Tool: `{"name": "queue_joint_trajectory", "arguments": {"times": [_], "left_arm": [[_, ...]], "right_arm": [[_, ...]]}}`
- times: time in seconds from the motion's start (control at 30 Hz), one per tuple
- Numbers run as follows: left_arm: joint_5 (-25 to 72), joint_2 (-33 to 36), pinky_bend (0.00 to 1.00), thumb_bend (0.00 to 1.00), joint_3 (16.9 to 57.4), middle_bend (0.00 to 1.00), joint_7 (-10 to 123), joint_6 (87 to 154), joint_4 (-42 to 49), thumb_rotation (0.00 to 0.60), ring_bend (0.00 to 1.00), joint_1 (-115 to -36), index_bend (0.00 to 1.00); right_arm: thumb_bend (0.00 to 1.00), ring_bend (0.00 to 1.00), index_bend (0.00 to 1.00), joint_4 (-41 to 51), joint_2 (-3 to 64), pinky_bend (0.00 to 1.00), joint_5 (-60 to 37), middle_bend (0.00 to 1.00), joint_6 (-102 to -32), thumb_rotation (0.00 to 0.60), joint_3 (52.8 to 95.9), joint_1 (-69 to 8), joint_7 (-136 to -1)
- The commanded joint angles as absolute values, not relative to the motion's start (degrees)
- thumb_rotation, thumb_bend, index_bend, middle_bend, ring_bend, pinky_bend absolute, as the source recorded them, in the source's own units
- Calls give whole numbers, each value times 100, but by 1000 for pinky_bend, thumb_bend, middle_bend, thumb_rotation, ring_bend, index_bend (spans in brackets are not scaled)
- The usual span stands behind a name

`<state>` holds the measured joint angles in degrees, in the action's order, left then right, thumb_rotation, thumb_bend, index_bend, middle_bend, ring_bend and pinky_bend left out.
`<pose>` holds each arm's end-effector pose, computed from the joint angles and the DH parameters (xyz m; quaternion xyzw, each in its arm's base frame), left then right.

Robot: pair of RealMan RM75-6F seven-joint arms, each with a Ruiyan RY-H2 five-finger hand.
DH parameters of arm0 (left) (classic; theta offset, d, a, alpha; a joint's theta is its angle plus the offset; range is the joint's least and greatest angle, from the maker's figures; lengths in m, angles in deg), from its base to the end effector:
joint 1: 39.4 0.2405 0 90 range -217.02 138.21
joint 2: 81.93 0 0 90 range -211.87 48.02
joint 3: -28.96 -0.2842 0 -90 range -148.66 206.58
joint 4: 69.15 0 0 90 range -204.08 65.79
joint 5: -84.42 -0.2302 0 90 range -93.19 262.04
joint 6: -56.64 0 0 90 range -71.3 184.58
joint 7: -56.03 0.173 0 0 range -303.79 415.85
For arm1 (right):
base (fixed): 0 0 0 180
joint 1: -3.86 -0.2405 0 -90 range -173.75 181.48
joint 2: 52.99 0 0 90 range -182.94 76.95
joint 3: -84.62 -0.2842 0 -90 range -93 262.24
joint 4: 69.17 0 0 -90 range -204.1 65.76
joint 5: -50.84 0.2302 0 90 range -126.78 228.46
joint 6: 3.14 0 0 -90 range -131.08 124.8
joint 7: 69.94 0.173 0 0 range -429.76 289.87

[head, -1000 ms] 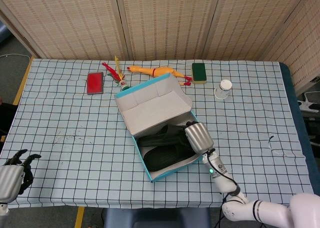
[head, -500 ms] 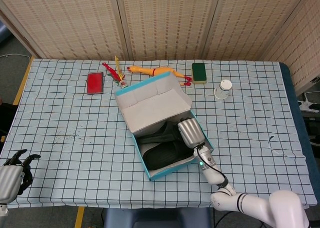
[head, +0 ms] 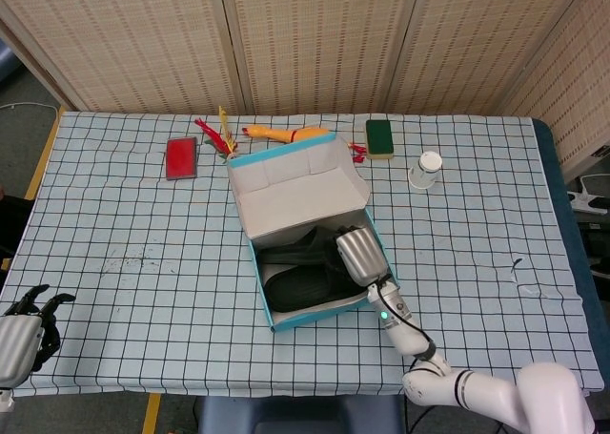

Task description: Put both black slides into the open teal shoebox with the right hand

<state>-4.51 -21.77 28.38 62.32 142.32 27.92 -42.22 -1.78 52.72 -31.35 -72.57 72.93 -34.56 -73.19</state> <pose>-0.3357 0.1868 0.1574 -0.6305 -0.3714 -0.3446 0.5880 -0.1365 -0.3761 -0.0862 0.6677 -0.3574 0.5261 0.3869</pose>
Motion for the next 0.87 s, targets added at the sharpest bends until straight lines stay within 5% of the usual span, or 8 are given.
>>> {"name": "queue_joint_trajectory", "arguments": {"times": [0.03,0.37,0.53,0.87], "left_arm": [[-456,-2175,373,636,2836,123,6243,14234,2802,600,147,-4223,298],[-485,-2187,373,636,2849,123,6202,14322,2806,600,147,-4194,298],[-510,-2150,373,636,2846,123,6307,14328,2795,600,148,-4198,298],[-498,-2033,373,636,2822,123,6581,14224,2775,600,147,-4235,291]], "right_arm": [[368,400,641,919,4562,517,-3462,610,-7671,600,7456,-3176,-7267],[316,132,338,2442,2899,294,-3570,323,-7995,600,8020,-2428,-7929],[139,9,155,1728,2589,147,-3481,179,-9188,600,8439,-1325,-8526],[113,0,50,1073,2558,44,-3162,84,-9014,600,8332,-981,-7740]]}}
